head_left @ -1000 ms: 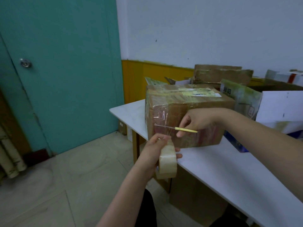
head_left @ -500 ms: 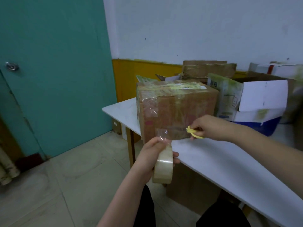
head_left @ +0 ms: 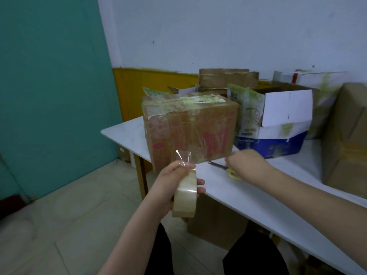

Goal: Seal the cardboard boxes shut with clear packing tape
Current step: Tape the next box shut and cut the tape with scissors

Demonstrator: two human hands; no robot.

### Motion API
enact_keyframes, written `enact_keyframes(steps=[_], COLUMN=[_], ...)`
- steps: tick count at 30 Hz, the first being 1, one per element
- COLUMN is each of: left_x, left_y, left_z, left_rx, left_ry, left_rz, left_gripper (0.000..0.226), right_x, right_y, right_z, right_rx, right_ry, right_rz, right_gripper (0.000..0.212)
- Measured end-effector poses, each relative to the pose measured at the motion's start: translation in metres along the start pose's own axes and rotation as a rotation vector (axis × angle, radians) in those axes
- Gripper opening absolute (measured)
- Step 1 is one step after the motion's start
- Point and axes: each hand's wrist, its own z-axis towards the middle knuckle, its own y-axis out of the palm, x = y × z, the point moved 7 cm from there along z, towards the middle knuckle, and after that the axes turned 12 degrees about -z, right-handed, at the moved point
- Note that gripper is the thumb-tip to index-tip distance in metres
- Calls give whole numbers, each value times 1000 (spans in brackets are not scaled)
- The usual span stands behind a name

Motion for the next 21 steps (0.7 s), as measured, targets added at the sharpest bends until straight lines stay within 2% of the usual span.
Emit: enact_keyframes(steps=[1,4,5,7,10,13,16,21], left_x=[2,12,16,26,36,43,47,58], left_y=[-3,-14,-17,-25,-36,-49,-60,-61], left_z=[-1,-8,-10,-15,-21,-24,-24,-22], left_rx=[0,5,8,12,15,29,50,55], left_ry=[3,7,10,27,52,56,51,84], left_rz=[0,-32,-45,-44,-28,-47,-61,-63], left_gripper=[19,19,19,18,16,15,12,14], right_x=[4,16,16,6,-26,-44,-50,-65], right_y=[-22,-105,-128,-161,-169,-157,-147,-132], right_z=[6,18,29,65,117,125,124,114], right_rx=[189,821,932,909,708,803,873,846], right_ry=[30,79,64,-15,-56,29,-5,-43], right_rz=[50,305,355,421,387,265,149,75], right_gripper=[20,35,37,44,53,54,64,80])
